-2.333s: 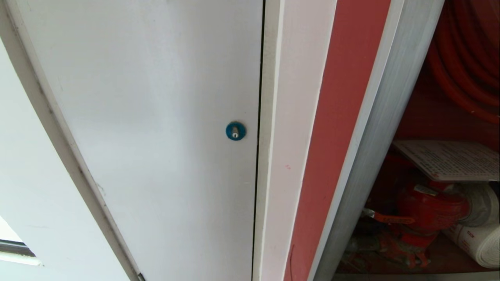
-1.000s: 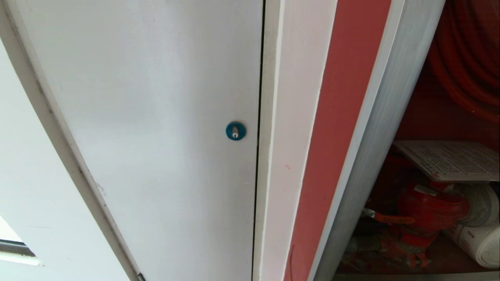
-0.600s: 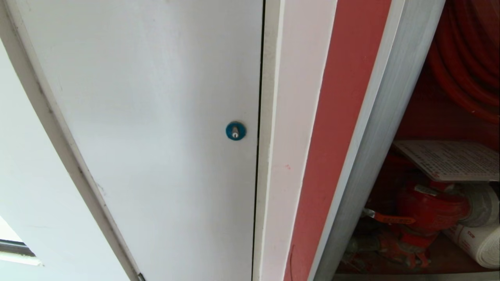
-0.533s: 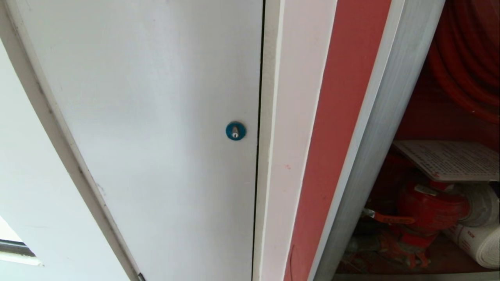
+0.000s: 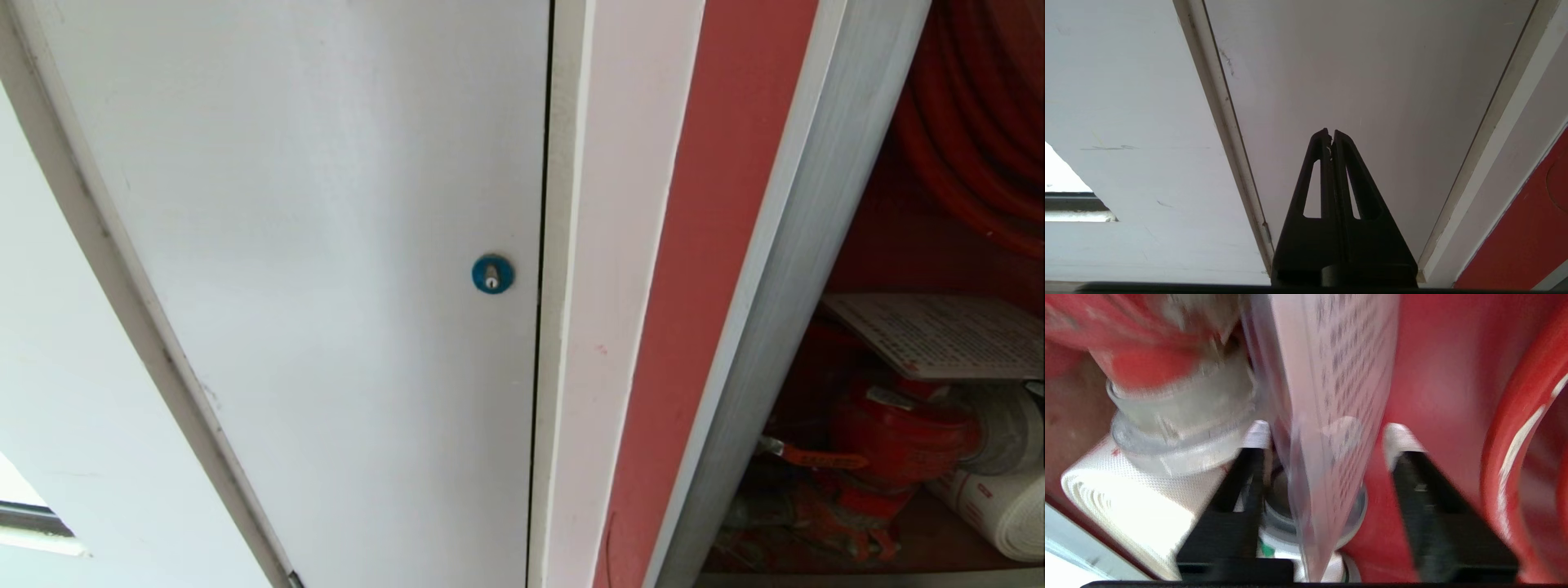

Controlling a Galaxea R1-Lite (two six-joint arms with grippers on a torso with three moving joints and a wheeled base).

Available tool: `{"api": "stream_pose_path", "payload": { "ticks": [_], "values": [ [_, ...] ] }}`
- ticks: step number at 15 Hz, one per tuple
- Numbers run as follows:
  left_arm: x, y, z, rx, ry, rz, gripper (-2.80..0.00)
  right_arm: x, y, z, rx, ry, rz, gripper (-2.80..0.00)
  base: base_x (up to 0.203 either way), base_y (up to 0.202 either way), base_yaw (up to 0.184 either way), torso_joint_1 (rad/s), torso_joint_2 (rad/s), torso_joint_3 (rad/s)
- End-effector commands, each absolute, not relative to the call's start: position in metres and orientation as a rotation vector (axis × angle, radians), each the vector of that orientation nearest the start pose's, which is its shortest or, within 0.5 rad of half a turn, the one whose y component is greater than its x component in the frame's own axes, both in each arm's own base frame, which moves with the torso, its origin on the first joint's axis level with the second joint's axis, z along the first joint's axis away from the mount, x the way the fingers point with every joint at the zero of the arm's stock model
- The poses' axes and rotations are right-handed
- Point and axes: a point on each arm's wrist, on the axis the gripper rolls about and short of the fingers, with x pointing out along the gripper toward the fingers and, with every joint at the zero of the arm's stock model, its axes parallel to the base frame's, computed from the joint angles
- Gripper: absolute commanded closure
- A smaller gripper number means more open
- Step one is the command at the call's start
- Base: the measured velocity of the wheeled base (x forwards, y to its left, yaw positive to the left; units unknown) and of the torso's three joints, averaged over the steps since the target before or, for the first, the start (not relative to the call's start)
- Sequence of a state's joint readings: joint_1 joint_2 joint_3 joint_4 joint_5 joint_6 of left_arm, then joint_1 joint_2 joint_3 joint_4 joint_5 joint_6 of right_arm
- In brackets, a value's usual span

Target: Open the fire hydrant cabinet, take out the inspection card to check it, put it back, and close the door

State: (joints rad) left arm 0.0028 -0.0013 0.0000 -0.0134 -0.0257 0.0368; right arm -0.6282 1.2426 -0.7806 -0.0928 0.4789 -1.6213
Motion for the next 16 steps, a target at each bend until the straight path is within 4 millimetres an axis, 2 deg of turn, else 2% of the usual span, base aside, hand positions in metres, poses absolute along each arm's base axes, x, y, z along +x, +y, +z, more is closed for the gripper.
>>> {"api": "stream_pose_path", "payload": {
  "ticks": [1,9,16],
  "values": [
    [-0.022,-0.001,0.074,0.037,-0.003,-0.023,0.00,0.159,-0.096,0.238,-1.425,0.328,0.159,0.00,0.000,0.000,0.000,0.000,0.00,0.000],
    [-0.022,-0.001,0.074,0.037,-0.003,-0.021,0.00,0.152,-0.090,0.243,-1.441,0.317,0.138,0.00,0.000,0.000,0.000,0.000,0.00,0.000],
    [-0.022,-0.001,0.073,0.037,-0.002,-0.023,0.00,0.123,-0.077,0.251,-1.485,0.311,0.046,0.00,0.000,0.000,0.000,0.000,0.00,0.000]
  ]
}}
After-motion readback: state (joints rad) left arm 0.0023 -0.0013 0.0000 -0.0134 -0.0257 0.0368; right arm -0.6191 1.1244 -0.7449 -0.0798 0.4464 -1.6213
